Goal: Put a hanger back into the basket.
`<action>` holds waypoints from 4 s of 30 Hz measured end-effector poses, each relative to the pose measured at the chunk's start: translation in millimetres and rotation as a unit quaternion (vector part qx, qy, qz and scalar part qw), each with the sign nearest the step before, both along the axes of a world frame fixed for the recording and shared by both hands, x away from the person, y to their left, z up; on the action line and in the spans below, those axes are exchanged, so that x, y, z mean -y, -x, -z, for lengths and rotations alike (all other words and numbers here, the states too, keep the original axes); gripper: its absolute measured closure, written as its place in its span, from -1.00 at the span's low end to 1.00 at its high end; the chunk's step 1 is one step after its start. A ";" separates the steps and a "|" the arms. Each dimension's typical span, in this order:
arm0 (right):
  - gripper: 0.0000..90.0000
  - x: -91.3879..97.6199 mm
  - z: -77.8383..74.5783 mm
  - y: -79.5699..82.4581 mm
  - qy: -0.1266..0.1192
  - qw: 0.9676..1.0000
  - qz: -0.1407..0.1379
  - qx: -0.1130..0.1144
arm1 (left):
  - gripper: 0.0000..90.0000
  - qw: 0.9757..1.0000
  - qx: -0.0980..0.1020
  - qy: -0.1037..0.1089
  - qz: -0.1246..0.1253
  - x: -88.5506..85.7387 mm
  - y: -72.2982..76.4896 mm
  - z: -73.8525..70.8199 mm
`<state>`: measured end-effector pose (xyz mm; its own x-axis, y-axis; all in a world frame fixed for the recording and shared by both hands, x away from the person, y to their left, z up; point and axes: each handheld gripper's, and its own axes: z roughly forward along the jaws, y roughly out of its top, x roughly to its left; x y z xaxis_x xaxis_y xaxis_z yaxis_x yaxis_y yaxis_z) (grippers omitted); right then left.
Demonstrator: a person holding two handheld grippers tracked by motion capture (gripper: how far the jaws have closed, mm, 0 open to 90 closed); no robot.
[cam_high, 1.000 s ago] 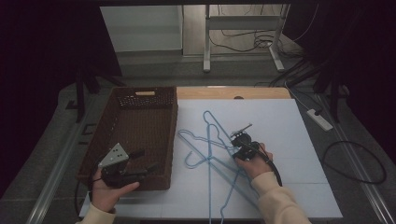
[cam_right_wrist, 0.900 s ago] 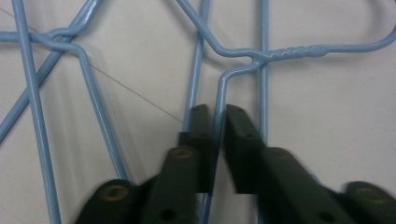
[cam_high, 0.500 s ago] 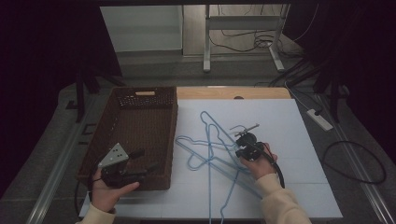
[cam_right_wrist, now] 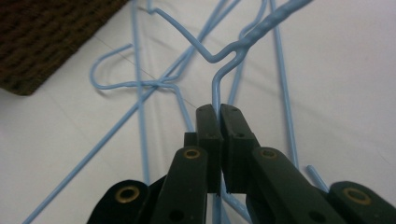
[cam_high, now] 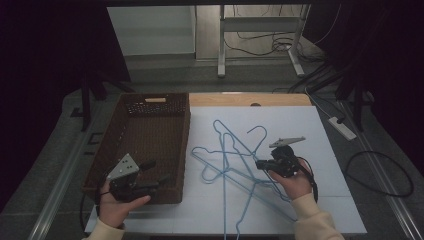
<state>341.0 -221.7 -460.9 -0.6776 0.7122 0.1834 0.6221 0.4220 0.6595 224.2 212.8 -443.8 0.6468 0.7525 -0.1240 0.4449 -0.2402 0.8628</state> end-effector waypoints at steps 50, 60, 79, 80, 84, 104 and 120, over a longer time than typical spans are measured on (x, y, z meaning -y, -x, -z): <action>0.95 26.5 -74.3 42.3 -0.104 0.984 -0.119 0.081 | -0.32 0.994 0.020 -0.051 0.096 86.6 -65.0 -58.2; 0.95 20.6 -76.9 45.6 -0.124 0.977 -0.159 0.075 | -0.28 0.986 0.017 -0.071 0.148 114.4 -77.2 -64.1; 0.95 -3.7 -75.0 47.1 -0.140 0.961 -0.229 0.059 | 0.66 0.954 -0.009 -0.157 0.257 133.7 -68.2 -60.7; 0.95 -3.7 -74.8 46.6 -0.141 0.962 -0.228 0.059 | 0.69 0.952 -0.008 -0.161 0.261 133.6 -67.4 -61.0; 0.94 -0.6 -74.4 43.9 -0.153 0.961 -0.218 0.067 | 0.82 0.947 -0.003 -0.171 0.272 134.0 -62.4 -63.7; -0.07 32.8 -77.8 40.9 -0.161 0.966 -0.070 0.191 | 0.92 0.983 0.016 -0.085 0.161 74.0 -51.4 -87.3; -0.18 42.3 -41.1 31.1 -0.101 0.980 -0.041 0.167 | 0.92 0.999 0.022 -0.043 0.010 -17.2 -47.8 -86.4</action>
